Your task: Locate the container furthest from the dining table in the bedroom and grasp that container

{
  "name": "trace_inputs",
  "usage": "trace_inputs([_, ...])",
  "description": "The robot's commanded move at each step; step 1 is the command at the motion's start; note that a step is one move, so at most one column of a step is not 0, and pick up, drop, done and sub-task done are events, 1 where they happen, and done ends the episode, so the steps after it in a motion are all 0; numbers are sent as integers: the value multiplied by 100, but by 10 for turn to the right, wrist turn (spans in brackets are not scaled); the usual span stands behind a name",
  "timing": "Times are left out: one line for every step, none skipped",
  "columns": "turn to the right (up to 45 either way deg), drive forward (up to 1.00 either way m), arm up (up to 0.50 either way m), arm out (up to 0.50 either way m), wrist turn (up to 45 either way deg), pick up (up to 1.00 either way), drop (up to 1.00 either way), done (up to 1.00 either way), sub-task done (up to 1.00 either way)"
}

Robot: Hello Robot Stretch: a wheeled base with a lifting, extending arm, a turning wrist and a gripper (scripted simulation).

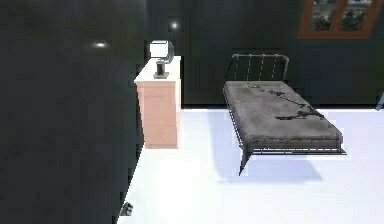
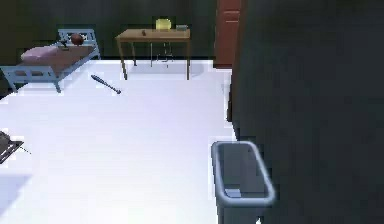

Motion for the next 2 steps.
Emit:
trace_inputs([180, 0, 0, 0, 0, 0, 0, 0, 0])
trace_inputs([0, 5, 0, 0, 0, 0, 0, 0, 0])
